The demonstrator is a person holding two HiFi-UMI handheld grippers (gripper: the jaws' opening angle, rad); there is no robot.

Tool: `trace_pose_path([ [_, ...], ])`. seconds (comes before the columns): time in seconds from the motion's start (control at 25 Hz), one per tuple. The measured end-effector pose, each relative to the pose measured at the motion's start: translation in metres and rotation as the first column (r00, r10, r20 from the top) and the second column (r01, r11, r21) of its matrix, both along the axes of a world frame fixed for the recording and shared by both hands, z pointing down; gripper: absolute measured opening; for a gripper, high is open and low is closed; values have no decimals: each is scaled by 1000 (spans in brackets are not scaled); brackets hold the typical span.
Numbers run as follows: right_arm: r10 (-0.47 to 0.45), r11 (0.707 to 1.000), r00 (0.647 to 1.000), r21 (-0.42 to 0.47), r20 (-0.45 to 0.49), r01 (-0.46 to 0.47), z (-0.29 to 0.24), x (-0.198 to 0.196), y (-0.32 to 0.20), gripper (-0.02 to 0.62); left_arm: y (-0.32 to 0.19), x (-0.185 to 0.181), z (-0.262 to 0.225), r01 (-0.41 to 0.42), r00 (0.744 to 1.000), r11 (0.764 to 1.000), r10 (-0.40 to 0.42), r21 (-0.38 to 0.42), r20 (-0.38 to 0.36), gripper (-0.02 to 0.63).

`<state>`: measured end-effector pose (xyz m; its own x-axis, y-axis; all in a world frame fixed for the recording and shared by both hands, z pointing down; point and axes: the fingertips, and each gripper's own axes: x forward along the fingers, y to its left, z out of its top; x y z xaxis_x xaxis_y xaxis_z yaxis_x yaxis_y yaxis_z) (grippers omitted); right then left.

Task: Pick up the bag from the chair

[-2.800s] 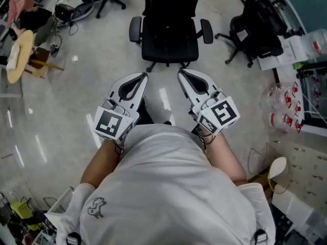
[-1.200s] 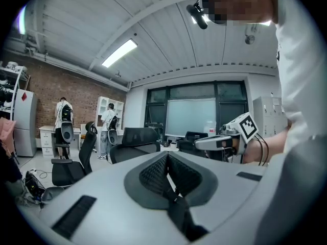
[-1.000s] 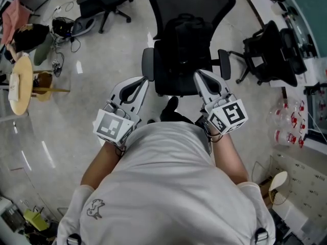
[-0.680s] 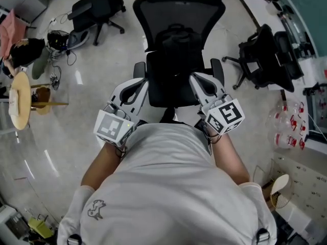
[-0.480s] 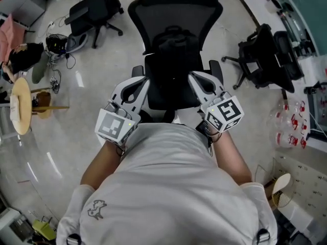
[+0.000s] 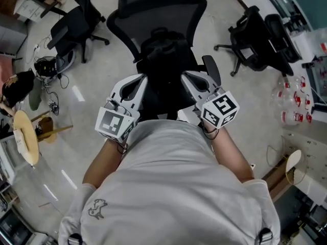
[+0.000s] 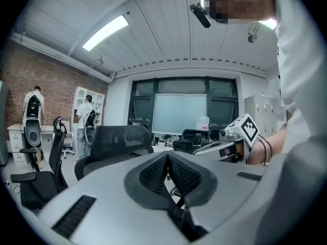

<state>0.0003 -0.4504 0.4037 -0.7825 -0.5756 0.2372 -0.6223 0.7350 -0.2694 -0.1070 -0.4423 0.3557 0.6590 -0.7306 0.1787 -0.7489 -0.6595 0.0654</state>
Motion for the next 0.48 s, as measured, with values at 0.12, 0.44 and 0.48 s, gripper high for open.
trace_pose_path([
  [0.12, 19, 999, 1000, -28, 21, -18, 8, -2, -14, 35, -20, 3, 5, -41, 999, 999, 41, -8, 13, 12],
  [0.44, 73, 991, 997, -112, 36, -69, 45, -8, -51, 54, -73, -1, 23, -79, 997, 996, 80, -42, 9, 12],
  [0.48, 72, 990, 997, -125, 40, -67, 51, -10, -55, 86, -78, -1, 26, -83, 996, 995, 83, -48, 10, 12],
])
